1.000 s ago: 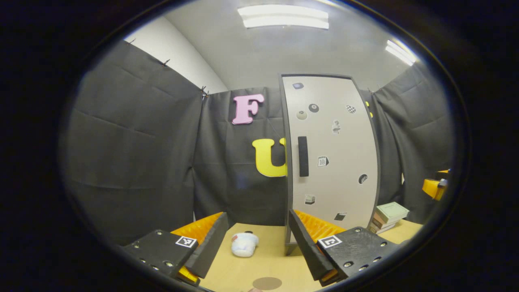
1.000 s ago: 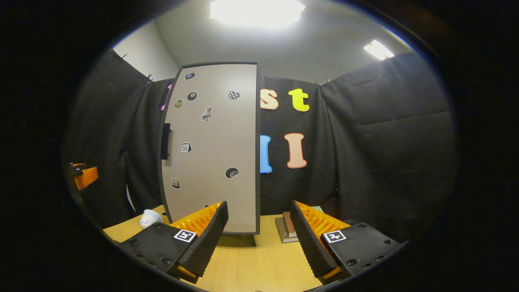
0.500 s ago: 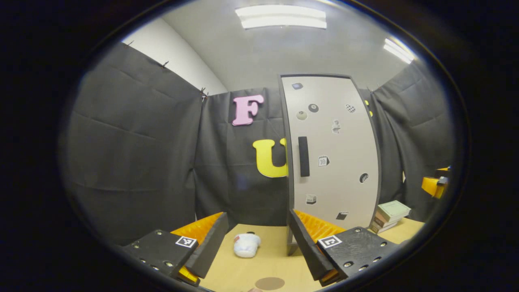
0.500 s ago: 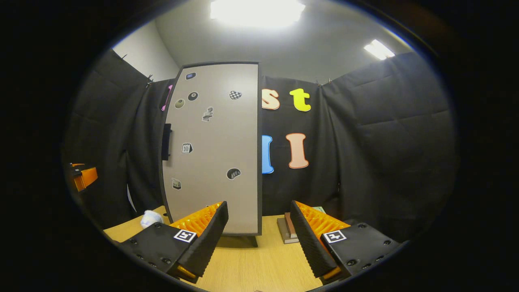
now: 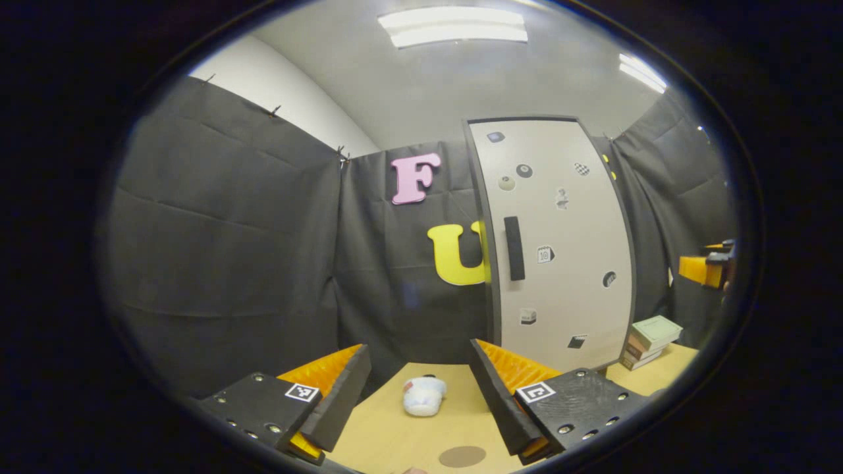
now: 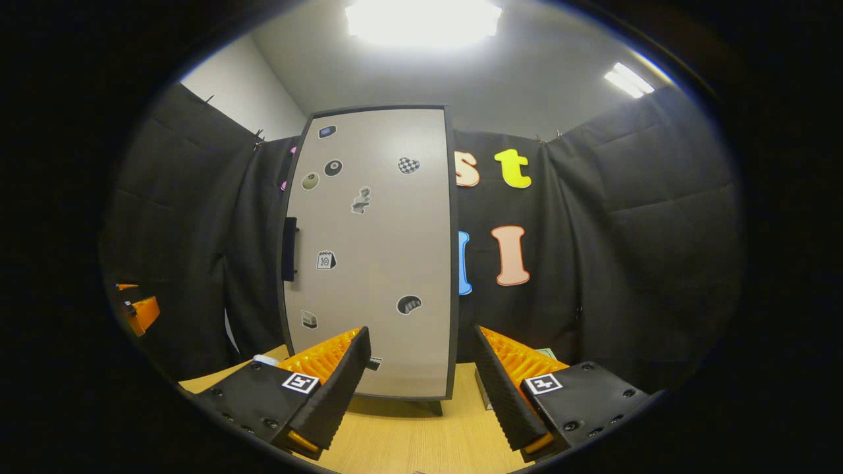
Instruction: Open the cabinet door with the right hand, grasp the bottle in the cabinet with the left hand and place it on the coaster, then close the cabinet door with the right hand.
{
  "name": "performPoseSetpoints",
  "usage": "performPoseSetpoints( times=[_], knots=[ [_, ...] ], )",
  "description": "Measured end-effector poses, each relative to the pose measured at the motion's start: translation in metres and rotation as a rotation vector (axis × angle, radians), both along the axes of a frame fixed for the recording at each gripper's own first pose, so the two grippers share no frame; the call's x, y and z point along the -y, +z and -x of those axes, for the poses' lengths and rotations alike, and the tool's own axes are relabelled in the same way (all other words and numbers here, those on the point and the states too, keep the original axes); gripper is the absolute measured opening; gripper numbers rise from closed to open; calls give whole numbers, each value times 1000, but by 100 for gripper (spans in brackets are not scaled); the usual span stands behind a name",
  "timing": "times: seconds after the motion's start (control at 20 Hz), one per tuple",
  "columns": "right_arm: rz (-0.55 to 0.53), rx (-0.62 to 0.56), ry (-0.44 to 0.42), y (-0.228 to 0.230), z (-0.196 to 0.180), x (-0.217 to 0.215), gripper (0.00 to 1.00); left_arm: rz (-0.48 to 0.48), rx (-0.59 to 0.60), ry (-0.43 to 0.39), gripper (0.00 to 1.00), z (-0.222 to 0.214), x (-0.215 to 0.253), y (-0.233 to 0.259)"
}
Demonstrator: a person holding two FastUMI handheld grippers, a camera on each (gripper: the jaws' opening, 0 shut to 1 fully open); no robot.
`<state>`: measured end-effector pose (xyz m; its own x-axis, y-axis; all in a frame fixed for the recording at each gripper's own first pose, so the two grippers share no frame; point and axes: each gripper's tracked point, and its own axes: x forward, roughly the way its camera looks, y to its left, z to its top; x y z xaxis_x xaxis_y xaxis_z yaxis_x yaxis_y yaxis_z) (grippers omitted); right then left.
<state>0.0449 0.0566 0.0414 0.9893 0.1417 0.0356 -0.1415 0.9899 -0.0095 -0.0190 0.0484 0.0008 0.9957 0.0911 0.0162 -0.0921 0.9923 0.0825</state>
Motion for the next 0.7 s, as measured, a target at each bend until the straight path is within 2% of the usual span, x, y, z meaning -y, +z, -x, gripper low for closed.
performPoseSetpoints(
  times=[0.45,0.6,0.7],
  knots=[
    [10,46,139,45,-36,-74,97,-18,-13,143,89,36,-75,-2],
    [6,45,193,59,-46,-102,97,-29,-20,194,93,47,-100,-6],
    [-9,45,225,68,-54,-121,98,-29,-26,219,89,54,-112,-9]
  ],
)
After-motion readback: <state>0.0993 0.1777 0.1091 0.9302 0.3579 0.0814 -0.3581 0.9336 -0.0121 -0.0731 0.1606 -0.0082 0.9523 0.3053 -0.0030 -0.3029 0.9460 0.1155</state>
